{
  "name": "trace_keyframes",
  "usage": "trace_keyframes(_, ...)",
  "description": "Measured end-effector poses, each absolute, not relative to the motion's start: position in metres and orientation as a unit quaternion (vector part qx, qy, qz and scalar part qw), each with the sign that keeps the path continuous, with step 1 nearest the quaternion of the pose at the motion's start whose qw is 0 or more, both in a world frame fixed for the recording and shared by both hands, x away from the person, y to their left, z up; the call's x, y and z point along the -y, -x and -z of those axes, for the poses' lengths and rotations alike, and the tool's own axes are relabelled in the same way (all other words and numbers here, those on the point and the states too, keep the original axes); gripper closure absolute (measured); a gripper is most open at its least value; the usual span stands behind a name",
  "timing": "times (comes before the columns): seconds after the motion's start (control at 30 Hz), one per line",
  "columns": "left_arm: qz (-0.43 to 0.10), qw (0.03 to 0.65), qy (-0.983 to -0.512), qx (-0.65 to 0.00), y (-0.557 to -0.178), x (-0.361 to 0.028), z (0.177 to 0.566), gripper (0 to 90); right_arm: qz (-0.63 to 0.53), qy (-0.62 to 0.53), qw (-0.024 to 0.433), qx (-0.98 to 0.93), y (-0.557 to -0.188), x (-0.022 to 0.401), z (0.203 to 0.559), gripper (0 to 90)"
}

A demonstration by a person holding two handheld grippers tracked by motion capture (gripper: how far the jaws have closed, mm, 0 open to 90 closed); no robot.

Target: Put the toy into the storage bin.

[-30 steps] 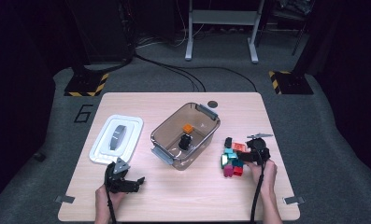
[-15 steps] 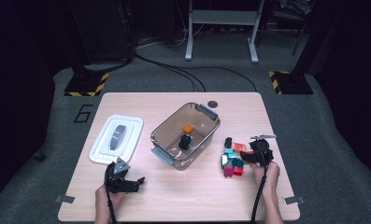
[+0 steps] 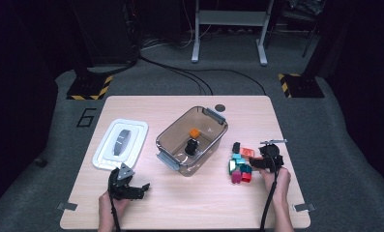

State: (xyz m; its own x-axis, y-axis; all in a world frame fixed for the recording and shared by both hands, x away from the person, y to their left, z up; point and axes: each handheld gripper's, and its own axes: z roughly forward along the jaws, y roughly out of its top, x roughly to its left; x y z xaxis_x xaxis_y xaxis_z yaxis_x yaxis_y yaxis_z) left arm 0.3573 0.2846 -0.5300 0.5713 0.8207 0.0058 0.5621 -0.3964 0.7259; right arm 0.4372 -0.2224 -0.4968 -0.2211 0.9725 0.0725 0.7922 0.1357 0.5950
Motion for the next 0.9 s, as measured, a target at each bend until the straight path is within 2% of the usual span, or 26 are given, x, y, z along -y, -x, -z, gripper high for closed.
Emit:
trace_keyframes(0.33,-0.185,0.349,-0.815,-0.424,-0.357,-0.285,0.53,7.4,-0.277,-0.593,0.176,-0.735,-0.435,0.223,0.493,42.4)
trace_keyframes(0.9,-0.185,0.348,-0.815,-0.424,-0.357,-0.285,0.53,7.5,-0.31,-0.572,0.198,-0.733,-0.437,0.214,0.459,42.6)
